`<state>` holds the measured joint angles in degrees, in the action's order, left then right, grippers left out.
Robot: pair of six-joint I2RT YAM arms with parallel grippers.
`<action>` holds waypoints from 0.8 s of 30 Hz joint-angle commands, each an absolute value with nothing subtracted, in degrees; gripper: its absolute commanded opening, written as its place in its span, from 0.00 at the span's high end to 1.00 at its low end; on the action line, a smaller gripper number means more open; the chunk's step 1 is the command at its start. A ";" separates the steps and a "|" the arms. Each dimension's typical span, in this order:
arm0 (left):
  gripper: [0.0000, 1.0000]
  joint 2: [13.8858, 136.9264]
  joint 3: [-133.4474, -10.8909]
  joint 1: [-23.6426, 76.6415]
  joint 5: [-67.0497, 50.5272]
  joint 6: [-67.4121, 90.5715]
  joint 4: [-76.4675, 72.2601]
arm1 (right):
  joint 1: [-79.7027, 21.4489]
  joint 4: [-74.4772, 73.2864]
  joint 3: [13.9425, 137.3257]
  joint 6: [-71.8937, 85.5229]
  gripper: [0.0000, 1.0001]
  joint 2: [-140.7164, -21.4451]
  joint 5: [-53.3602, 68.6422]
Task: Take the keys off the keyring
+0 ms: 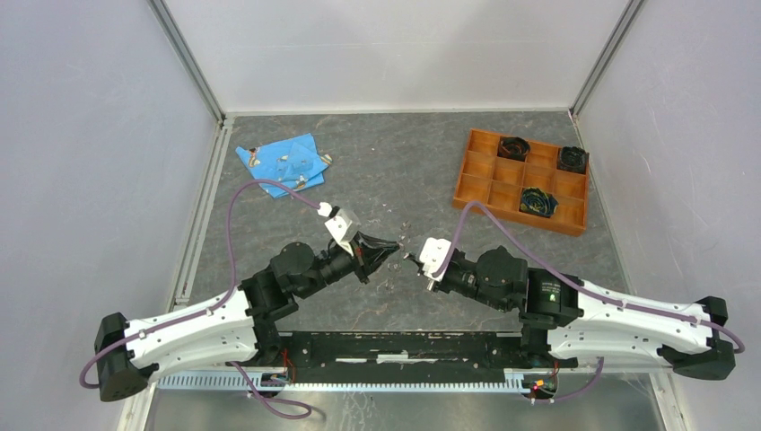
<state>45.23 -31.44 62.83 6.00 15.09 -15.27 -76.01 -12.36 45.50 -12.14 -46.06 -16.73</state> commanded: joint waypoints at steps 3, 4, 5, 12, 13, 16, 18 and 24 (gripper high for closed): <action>0.98 47.49 -32.72 62.40 14.34 13.92 -17.55 | -76.34 -11.55 47.76 -8.36 0.99 -47.21 -21.51; 0.98 47.73 -32.73 62.48 14.41 13.70 -17.55 | -76.31 -11.94 48.13 -8.11 0.99 -47.64 -22.18; 0.98 47.93 -32.68 62.52 14.22 13.45 -17.57 | -76.29 -11.97 48.37 -7.92 0.99 -47.79 -22.85; 0.98 49.30 -32.98 63.43 13.22 11.99 -16.55 | -76.28 -11.72 49.37 -8.00 0.99 -48.12 -26.18; 0.98 49.43 -33.00 63.65 13.11 11.74 -16.48 | -76.27 -11.92 49.60 -7.95 0.99 -48.35 -26.72; 0.98 49.66 -33.32 64.30 14.15 11.10 -15.71 | -76.05 -12.73 50.64 -7.66 0.99 -49.25 -27.44; 0.98 49.64 -33.47 64.54 14.62 10.70 -15.36 | -75.98 -13.01 50.93 -7.43 0.99 -49.75 -27.70; 0.98 50.53 -34.30 66.20 14.04 8.14 -14.10 | -75.67 -13.23 51.06 -7.57 0.99 -50.27 -27.69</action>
<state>49.74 -31.70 65.21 11.84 12.60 -15.09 -75.96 -15.18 47.68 -8.16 -50.54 -25.89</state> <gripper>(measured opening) 0.034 0.010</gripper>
